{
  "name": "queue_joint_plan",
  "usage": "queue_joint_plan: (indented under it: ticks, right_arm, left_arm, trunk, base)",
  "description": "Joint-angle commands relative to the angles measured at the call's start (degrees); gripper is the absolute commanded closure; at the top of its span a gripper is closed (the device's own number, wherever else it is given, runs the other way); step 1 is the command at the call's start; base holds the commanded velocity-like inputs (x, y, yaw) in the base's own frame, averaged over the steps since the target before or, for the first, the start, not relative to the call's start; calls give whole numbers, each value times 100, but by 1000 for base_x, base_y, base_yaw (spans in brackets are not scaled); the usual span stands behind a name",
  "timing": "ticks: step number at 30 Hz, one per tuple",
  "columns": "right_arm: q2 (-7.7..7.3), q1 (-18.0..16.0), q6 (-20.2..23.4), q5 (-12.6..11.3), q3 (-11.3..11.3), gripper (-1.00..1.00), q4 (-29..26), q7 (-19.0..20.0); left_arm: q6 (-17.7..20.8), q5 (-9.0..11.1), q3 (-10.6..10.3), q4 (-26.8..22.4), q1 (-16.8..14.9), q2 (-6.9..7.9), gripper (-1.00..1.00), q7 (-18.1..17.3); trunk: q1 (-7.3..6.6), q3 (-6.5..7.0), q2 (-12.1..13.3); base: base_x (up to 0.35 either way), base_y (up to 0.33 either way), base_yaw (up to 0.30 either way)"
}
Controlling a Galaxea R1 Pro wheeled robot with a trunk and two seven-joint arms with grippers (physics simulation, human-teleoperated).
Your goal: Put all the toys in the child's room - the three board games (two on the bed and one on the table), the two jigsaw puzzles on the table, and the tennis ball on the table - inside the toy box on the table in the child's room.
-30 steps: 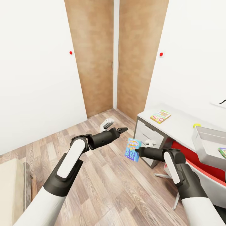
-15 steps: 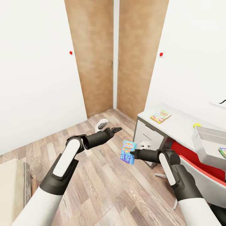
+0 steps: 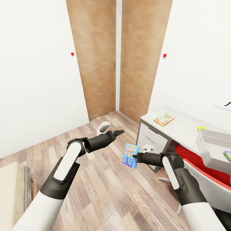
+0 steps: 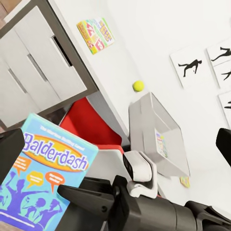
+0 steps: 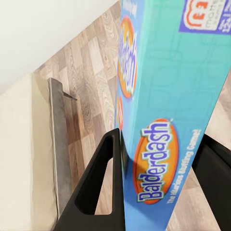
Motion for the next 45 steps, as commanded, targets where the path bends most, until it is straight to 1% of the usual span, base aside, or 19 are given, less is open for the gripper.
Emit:
queue_joint_plan:
  ticks: [1, 11, 21, 28, 30, 33, 36, 37, 38, 39, 42, 45]
  right_arm:
    - [-5, -5, 21, 8, 4, 100, -4, 19]
    - [-8, -4, 21, 6, 3, 100, -6, 19]
    - [-8, 4, 21, 5, -2, 100, -80, 19]
    - [-15, 23, 35, 2, -9, 100, -240, 23]
    - [-48, 47, 97, -2, -17, 100, -421, 28]
    - [-221, 189, 386, -19, -30, 100, -991, 35]
    - [-331, 291, 405, -35, -98, 100, -1360, 40]
    - [-331, 291, 405, -35, -98, 100, -1360, 40]
    - [-373, 331, 405, -45, -192, 100, -1506, 42]
    - [-373, 331, 405, -45, -192, 100, -1506, 42]
    - [-409, 365, 405, -60, -328, 100, -1632, 47]
    - [-431, 393, 405, -67, -408, 100, -1696, 62]
  left_arm:
    - [8, 60, 2, -5, -6, -2, -100, 58]
    - [11, 60, 9, -5, -5, 5, -100, 54]
    - [16, 60, 11, -5, -5, 6, -100, 50]
    - [18, 60, 11, -5, -5, 7, -100, 49]
    - [24, 62, 13, -5, -5, 6, -100, 49]
    - [42, 66, 17, -5, -5, 2, -100, 49]
    - [46, 67, 17, -9, -5, 1, -100, 49]
    - [46, 67, 17, -9, -5, 1, -100, 49]
    - [45, 68, 13, -17, -5, 0, -100, 49]
    - [45, 68, 13, -17, -5, 0, -100, 49]
    - [44, 69, 9, -24, -5, -1, -100, 49]
    - [44, 69, 6, -28, -5, -1, -100, 49]
  trunk:
    - [4, -12, -12]
    - [4, -12, -12]
    - [4, -12, -12]
    - [4, -12, -12]
    - [4, -12, -12]
    - [4, -12, -12]
    - [4, -12, -12]
    - [4, -12, -12]
    - [4, -12, -12]
    - [4, -12, -12]
    - [4, -12, -12]
    - [4, -12, -12]
  base:
    - [43, 0, 0]
    - [160, 0, 0]
    - [302, 0, 0]
    - [331, 1, -1]
    - [335, 25, -44]
    - [308, 98, -131]
    - [254, 191, -207]
    - [241, 213, -224]
    - [188, 185, -246]
    - [188, 185, -246]
    - [122, 120, -210]
    - [63, 62, -115]
